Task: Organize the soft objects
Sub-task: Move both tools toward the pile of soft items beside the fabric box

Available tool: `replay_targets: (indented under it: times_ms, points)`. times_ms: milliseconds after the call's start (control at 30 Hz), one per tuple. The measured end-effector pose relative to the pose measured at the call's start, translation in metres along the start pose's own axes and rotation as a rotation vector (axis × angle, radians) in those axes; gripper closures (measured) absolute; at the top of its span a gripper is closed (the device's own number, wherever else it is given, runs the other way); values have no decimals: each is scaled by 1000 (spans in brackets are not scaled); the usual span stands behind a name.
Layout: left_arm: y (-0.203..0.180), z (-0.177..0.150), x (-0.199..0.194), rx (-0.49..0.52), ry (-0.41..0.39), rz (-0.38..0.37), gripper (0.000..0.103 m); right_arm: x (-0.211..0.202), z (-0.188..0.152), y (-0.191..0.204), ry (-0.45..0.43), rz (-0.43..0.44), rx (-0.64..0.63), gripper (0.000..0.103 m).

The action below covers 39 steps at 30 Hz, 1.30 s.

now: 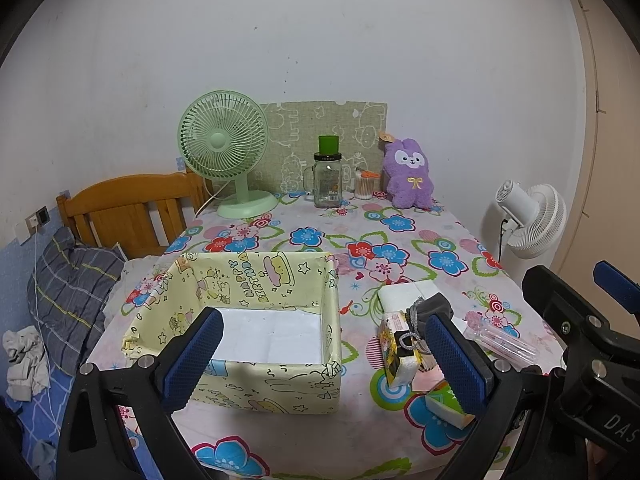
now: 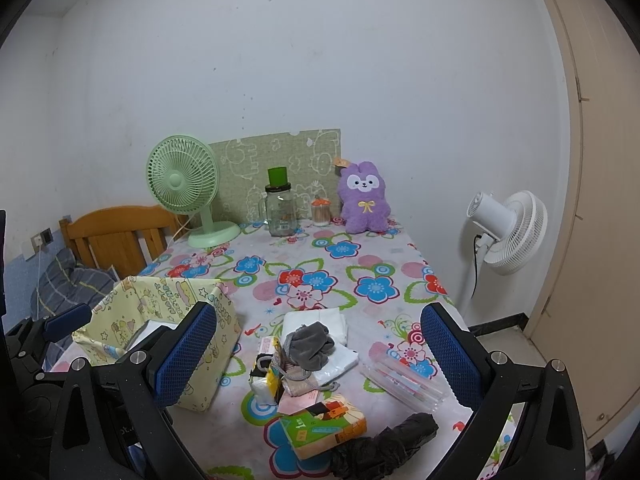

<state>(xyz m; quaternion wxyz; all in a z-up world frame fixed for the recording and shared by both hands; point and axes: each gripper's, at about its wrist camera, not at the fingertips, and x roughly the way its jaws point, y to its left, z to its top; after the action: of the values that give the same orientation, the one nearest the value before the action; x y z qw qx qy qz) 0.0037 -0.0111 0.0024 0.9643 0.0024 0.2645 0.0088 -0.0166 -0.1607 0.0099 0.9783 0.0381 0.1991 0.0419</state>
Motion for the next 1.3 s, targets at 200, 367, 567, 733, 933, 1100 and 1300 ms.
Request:
replay_targets:
  times_ms: [200, 367, 567, 733, 933, 1100, 1300]
  points:
    - [-5, -2, 0, 4, -2, -10, 4, -1, 0, -1, 4, -3, -2, 3]
    - [-15, -9, 3, 13, 14, -32, 6, 1, -4, -5, 19, -12, -9, 6]
    - [-31, -21, 6, 33, 23, -63, 8, 1, -14, -15, 27, -27, -17, 6]
    - [-43, -32, 8, 49, 39, -97, 8, 3, -25, -26, 41, -32, -5, 7]
    - [-59, -44, 14, 78, 71, -129, 8, 6, -39, -38, 60, -37, 3, 8]
    - [-69, -51, 22, 96, 103, -150, 8, 13, -49, -47, 89, -45, 22, 8]
    - [-80, -61, 32, 119, 138, -169, 8, 21, -63, -57, 127, -62, 52, 11]
